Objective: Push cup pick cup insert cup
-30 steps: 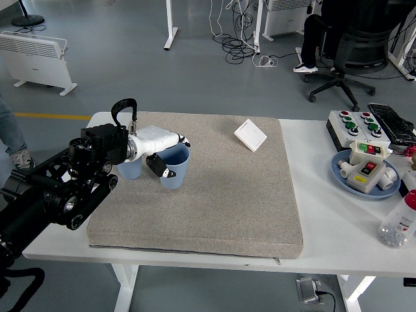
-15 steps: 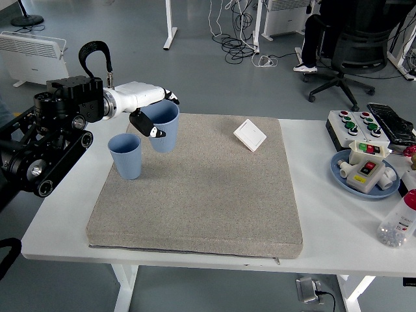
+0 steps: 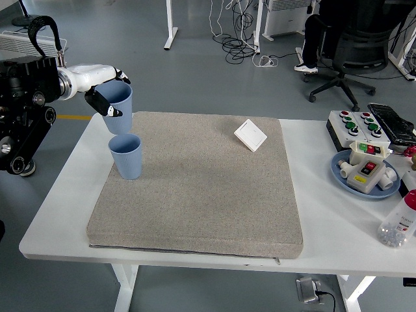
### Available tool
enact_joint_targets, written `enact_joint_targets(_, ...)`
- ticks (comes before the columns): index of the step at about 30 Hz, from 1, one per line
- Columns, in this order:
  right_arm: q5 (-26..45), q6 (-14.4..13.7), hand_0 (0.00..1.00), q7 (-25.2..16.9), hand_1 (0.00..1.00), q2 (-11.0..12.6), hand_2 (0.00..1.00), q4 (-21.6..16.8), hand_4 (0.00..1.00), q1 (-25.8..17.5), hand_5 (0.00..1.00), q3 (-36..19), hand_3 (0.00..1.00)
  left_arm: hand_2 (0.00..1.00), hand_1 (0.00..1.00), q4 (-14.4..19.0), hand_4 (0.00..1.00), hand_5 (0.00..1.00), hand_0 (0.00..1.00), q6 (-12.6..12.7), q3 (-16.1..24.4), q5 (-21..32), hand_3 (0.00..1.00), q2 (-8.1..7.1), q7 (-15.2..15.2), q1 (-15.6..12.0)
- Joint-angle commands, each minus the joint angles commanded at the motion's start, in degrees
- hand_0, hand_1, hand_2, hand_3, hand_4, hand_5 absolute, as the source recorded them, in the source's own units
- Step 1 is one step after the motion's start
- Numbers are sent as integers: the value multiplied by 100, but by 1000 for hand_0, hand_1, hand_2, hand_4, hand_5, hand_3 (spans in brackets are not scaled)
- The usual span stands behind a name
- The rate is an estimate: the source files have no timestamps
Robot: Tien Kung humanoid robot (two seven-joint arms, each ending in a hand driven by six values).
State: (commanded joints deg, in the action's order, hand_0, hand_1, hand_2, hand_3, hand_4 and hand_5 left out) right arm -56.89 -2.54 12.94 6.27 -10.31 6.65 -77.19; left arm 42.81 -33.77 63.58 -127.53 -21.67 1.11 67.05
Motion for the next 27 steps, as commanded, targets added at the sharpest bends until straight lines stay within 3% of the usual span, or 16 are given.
enact_joint_targets(11,23,-6,761,-3,665,0,685,0,106,13,471,8,566,415,433,-433,353,2,527,69,-151,105,434,85,53,17)
enact_joint_targets(15,9,-4,761,0,665,-1,685,0,106,10,470,9,566,417,434,-652,359,2,529,229,-180,89,435,193,160,41)
enact_joint_targets(27,26,-4,761,-1,665,0,685,0,106,25,470,26,566,418,437,-826,364,2,530,333,-194,26,435,258,245,50)
